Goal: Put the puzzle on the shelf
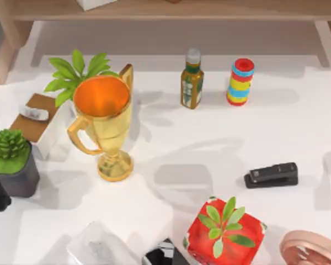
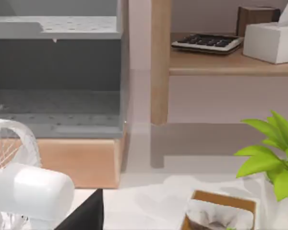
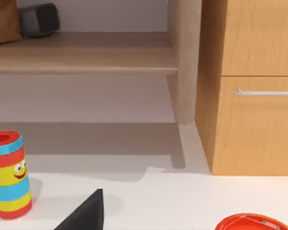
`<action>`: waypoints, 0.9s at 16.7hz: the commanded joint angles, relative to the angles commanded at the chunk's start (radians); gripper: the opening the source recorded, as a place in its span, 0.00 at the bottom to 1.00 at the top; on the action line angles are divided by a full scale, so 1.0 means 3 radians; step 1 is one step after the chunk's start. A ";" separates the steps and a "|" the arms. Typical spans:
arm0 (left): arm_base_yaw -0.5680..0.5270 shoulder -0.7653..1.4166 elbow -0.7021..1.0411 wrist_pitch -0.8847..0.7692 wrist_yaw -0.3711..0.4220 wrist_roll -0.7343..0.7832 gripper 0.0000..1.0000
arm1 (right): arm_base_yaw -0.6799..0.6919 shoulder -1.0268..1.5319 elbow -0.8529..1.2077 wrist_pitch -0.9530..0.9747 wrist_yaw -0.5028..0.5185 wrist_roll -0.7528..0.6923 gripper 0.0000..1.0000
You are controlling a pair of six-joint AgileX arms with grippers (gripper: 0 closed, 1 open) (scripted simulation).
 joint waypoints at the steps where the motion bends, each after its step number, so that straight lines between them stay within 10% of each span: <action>1: 0.0000 0.0000 0.0000 0.0000 0.0000 0.0000 1.00 | 0.0000 0.0000 0.0000 0.0000 0.0000 0.0000 1.00; 7: 0.0000 0.0000 0.0000 0.0000 0.0000 0.0000 1.00 | -0.0138 0.0455 0.0365 0.0396 -0.0075 -0.0458 1.00; 15: 0.0000 0.0000 0.0000 0.0000 0.0000 0.0000 1.00 | -0.0727 0.2681 0.1612 0.1750 -0.0362 -0.2202 1.00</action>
